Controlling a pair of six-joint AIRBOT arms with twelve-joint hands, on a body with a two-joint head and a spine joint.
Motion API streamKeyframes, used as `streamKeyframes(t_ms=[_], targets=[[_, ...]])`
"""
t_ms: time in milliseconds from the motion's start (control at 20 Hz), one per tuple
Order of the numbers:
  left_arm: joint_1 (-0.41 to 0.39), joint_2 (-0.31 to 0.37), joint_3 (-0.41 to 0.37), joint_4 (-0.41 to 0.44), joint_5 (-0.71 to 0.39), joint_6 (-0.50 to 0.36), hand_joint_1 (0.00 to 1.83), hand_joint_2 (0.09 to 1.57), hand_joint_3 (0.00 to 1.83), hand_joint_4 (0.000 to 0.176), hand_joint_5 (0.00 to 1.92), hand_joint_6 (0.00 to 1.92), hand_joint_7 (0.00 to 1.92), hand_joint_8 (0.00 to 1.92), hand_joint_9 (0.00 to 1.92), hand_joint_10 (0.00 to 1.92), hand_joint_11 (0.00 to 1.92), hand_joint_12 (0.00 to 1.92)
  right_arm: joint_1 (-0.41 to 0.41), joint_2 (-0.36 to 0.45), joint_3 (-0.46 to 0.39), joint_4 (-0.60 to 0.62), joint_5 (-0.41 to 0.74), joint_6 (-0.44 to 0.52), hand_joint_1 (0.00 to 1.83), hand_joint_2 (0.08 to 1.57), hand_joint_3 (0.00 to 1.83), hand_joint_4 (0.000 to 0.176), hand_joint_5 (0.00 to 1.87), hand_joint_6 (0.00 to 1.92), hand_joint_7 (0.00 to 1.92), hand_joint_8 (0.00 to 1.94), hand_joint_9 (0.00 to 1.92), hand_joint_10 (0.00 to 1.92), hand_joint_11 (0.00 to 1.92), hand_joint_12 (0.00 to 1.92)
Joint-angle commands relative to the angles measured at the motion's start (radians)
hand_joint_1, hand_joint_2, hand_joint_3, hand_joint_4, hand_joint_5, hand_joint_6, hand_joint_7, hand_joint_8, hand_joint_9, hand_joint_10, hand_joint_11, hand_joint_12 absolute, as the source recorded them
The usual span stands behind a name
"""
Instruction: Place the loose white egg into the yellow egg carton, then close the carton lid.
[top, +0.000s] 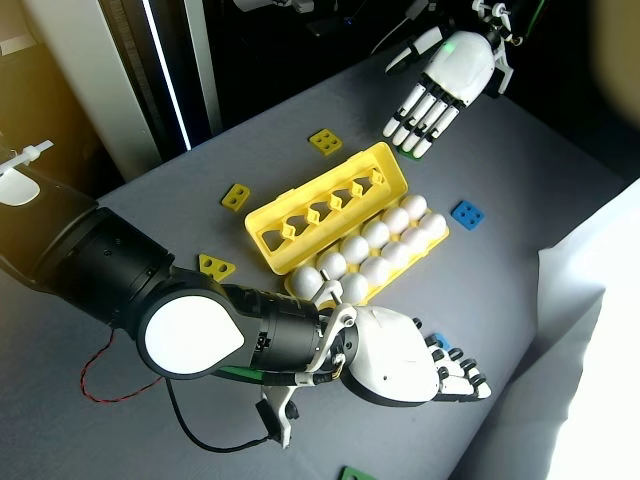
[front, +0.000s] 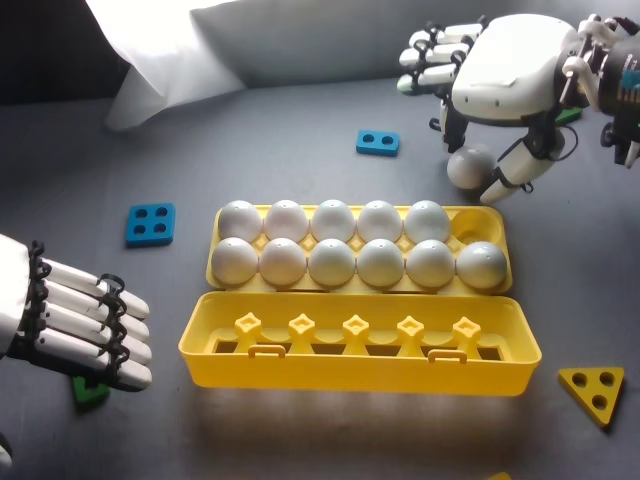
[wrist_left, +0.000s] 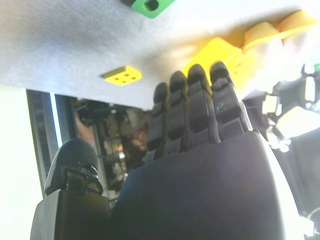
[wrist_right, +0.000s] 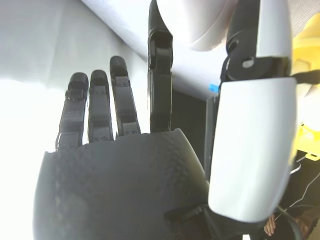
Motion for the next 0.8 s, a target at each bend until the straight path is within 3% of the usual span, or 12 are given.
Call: streamKeyframes(t_ms=[0, 50, 100, 150, 200, 400, 500, 550, 650, 700, 750], targets=[[-0.002, 0.015, 0.005, -0.062, -0.054, -0.006, 0.0, 1.23, 0.01, 0.0, 0.14, 0.0, 0.18, 0.0, 0.15, 0.0, 0.0, 0.3, 0.002, 0.013, 0.007, 0.032, 0.053, -0.008, 0.81, 0.82, 0.0, 0.137, 1.02, 0.0, 0.16, 0.0, 0.0, 0.0, 0.0, 0.0], [-0.002, 0.015, 0.005, -0.062, -0.053, -0.006, 0.0, 1.23, 0.01, 0.0, 0.14, 0.0, 0.18, 0.0, 0.15, 0.0, 0.0, 0.3, 0.002, 0.013, 0.007, 0.032, 0.053, -0.009, 0.81, 0.82, 0.0, 0.137, 1.02, 0.0, 0.16, 0.0, 0.0, 0.0, 0.0, 0.0], [-0.002, 0.015, 0.006, -0.062, -0.053, -0.006, 0.0, 1.23, 0.01, 0.0, 0.1, 0.0, 0.14, 0.01, 0.13, 0.0, 0.0, 0.25, 0.002, 0.013, 0.007, 0.032, 0.053, -0.01, 0.82, 0.81, 0.0, 0.124, 1.02, 0.01, 0.19, 0.01, 0.01, 0.01, 0.0, 0.0], [-0.002, 0.015, 0.006, -0.062, -0.053, -0.006, 0.0, 1.22, 0.0, 0.0, 0.12, 0.0, 0.16, 0.01, 0.15, 0.01, 0.0, 0.33, 0.002, 0.013, 0.007, 0.032, 0.053, -0.01, 0.84, 0.81, 0.0, 0.093, 1.02, 0.0, 0.21, 0.01, 0.01, 0.0, 0.0, 0.0], [-0.002, 0.015, 0.006, -0.062, -0.053, -0.006, 0.0, 1.22, 0.0, 0.0, 0.12, 0.0, 0.16, 0.01, 0.15, 0.01, 0.0, 0.33, 0.002, 0.013, 0.007, 0.032, 0.053, -0.012, 0.84, 0.81, 0.0, 0.093, 1.02, 0.0, 0.21, 0.01, 0.01, 0.0, 0.0, 0.0], [-0.002, 0.015, 0.006, -0.061, -0.051, -0.006, 0.0, 1.24, 0.01, 0.0, 0.1, 0.01, 0.13, 0.0, 0.1, 0.01, 0.0, 0.11, 0.001, 0.013, 0.007, 0.032, 0.053, -0.017, 0.77, 0.82, 0.0, 0.132, 0.99, 0.0, 0.18, 0.0, 0.0, 0.0, 0.0, 0.0], [-0.003, 0.015, 0.006, -0.061, -0.051, -0.006, 0.0, 1.24, 0.0, 0.0, 0.14, 0.0, 0.15, 0.0, 0.12, 0.0, 0.0, 0.19, 0.001, 0.013, 0.007, 0.032, 0.053, -0.017, 0.79, 0.82, 0.0, 0.126, 0.99, 0.0, 0.19, 0.01, 0.0, 0.0, 0.0, 0.0], [-0.004, 0.015, 0.006, -0.061, -0.051, -0.006, 0.0, 1.25, 0.0, 0.0, 0.12, 0.0, 0.12, 0.0, 0.1, 0.0, 0.0, 0.13, 0.001, 0.013, 0.007, 0.032, 0.054, -0.017, 0.77, 0.82, 0.0, 0.139, 0.99, 0.0, 0.17, 0.0, 0.0, 0.0, 0.0, 0.0], [-0.004, 0.014, 0.006, -0.061, -0.051, -0.006, 0.0, 1.25, 0.0, 0.0, 0.13, 0.0, 0.14, 0.0, 0.11, 0.0, 0.0, 0.18, 0.001, 0.013, 0.007, 0.032, 0.054, -0.02, 0.79, 0.82, 0.0, 0.132, 0.99, 0.0, 0.18, 0.01, 0.0, 0.0, 0.0, 0.0], [-0.004, 0.014, 0.006, -0.061, -0.051, -0.008, 0.0, 1.24, 0.0, 0.0, 0.16, 0.0, 0.17, 0.0, 0.16, 0.0, 0.0, 0.29, 0.001, 0.013, 0.007, 0.032, 0.054, -0.022, 0.78, 0.83, 0.0, 0.127, 0.99, 0.0, 0.18, 0.0, 0.0, 0.0, 0.0, 0.0], [-0.004, 0.014, 0.005, -0.061, -0.051, -0.009, 0.0, 1.24, 0.0, 0.0, 0.14, 0.0, 0.14, 0.0, 0.12, 0.01, 0.0, 0.2, 0.001, 0.013, 0.007, 0.032, 0.055, -0.023, 0.8, 0.82, 0.0, 0.117, 1.0, 0.01, 0.19, 0.01, 0.0, 0.0, 0.0, 0.0]])
